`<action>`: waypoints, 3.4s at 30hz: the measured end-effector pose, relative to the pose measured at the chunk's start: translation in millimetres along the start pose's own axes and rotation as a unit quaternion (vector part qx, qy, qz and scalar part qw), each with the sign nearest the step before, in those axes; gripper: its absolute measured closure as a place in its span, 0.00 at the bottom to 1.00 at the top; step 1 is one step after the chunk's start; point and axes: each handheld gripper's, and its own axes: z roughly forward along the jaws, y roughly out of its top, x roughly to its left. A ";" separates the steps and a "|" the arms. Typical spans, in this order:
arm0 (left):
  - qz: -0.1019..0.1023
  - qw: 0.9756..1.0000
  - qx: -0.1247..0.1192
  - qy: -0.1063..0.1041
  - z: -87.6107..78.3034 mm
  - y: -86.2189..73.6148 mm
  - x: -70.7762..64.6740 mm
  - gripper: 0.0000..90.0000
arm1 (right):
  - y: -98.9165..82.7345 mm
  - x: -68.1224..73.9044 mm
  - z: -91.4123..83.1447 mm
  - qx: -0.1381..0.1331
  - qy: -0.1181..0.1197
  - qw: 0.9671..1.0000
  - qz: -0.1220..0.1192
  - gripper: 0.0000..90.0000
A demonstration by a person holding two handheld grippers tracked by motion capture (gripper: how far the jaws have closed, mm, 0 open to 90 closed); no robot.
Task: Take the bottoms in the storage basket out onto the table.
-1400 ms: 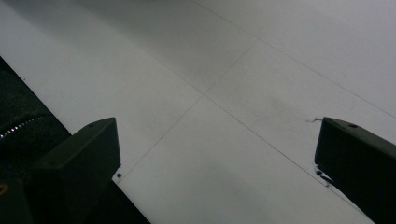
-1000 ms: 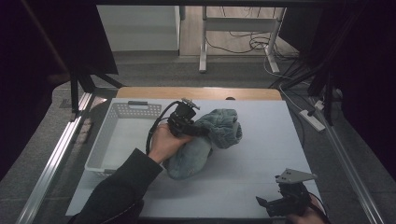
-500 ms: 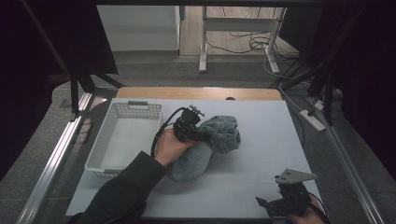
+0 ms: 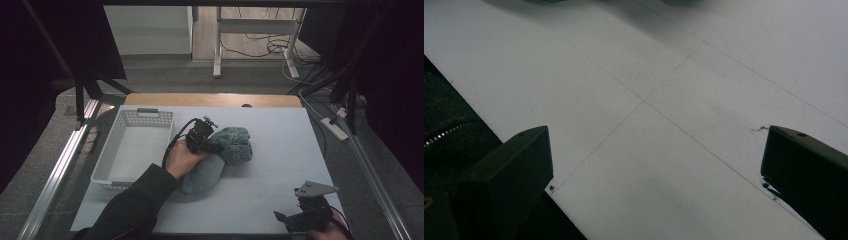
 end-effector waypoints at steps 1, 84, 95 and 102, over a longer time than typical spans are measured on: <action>-0.001 1.000 0.001 0.000 0.8 -0.6 0.9 0.64 | 0.0 0.2 0.1 -0.001 0.000 1.000 0.000 0.01; 0.029 0.998 -0.017 -0.056 25.5 -8.8 11.7 0.00 | -0.2 2.1 -0.2 0.000 0.009 1.000 -0.014 0.01; 0.038 0.997 -0.045 -0.048 16.1 -7.4 8.3 0.00 | -0.2 2.5 -0.1 -0.001 0.010 1.000 -0.017 0.01; 0.046 0.996 -0.069 -0.042 8.5 -6.9 6.6 0.00 | -0.2 2.7 -0.2 -0.001 0.011 1.000 -0.018 0.01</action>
